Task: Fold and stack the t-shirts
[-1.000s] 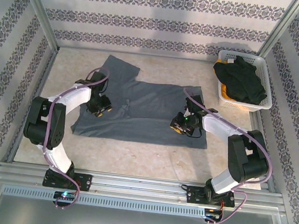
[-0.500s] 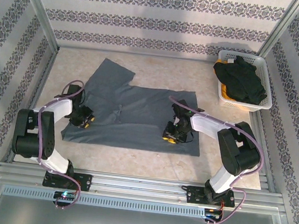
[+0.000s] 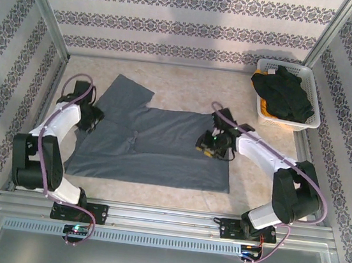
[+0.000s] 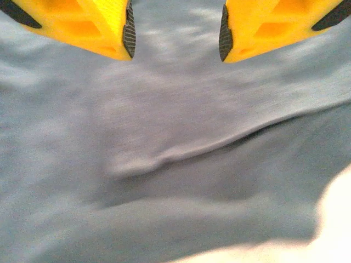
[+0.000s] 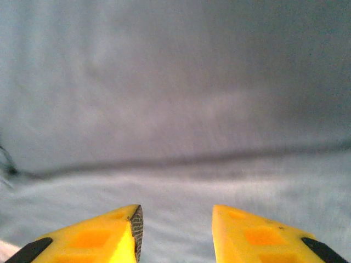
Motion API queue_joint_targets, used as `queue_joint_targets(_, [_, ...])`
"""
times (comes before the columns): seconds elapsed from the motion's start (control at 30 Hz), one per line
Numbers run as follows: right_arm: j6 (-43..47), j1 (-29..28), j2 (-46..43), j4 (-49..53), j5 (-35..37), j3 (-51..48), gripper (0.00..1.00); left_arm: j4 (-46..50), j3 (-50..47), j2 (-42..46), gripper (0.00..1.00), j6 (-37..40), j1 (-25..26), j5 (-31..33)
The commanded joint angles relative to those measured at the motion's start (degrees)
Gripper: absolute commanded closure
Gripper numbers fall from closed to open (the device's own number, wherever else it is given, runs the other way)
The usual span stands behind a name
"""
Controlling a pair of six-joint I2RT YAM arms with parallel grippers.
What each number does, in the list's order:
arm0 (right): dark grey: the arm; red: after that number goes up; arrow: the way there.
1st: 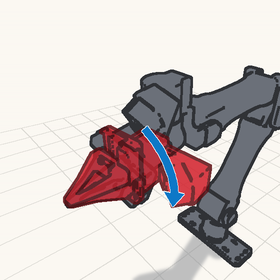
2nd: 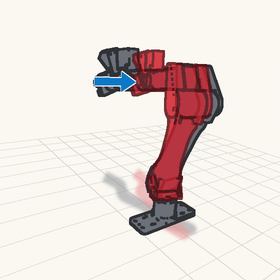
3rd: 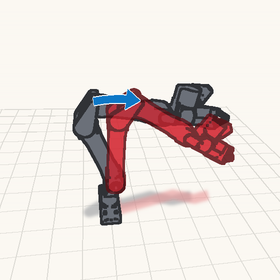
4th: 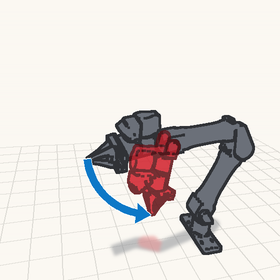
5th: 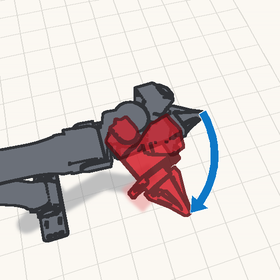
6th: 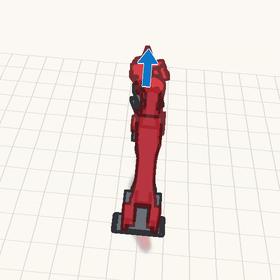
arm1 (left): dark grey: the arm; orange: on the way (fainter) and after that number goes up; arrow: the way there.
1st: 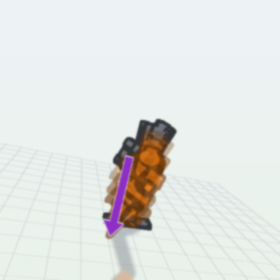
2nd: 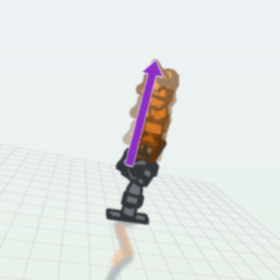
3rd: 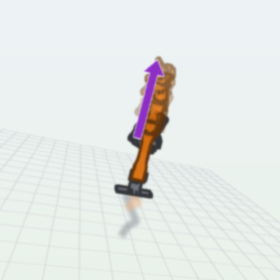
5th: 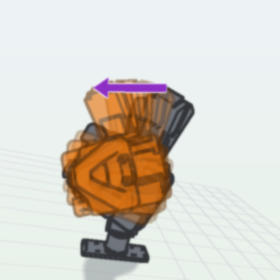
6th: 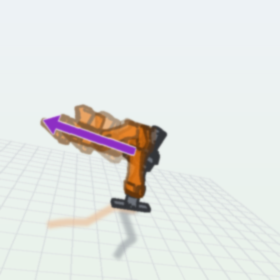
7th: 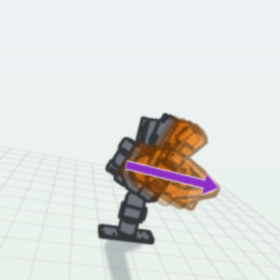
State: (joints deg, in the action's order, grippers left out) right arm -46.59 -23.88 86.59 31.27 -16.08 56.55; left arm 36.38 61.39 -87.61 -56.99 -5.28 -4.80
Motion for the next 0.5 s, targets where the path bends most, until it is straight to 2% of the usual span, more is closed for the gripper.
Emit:
queue_joint_targets(0.0, [-0.08, 3.22, 2.84, -5.56, 5.16, 5.31, 0.60, -5.28, 7.12, -7.02, 0.55, -3.14, 1.01, 0.23])
queue_joint_targets(0.23, [3.14, 5.24, 12.34, -5.19, 4.94, 18.50, 0.59, -8.79, 32.81, -28.75, 0.57, 8.17, 1.41, -1.89])
queue_joint_targets(0.37, [3.52, 6.18, 15.25, -4.02, 1.59, 22.01, 0.59, -16.45, 38.66, -36.57, 0.58, 11.48, 1.24, -2.04])
queue_joint_targets(0.47, [3.95, 6.32, 15.83, -2.48, -0.45, 23.59, 0.58, -26.97, 39.59, -41.76, 0.59, 8.79, 0.28, -6.32])
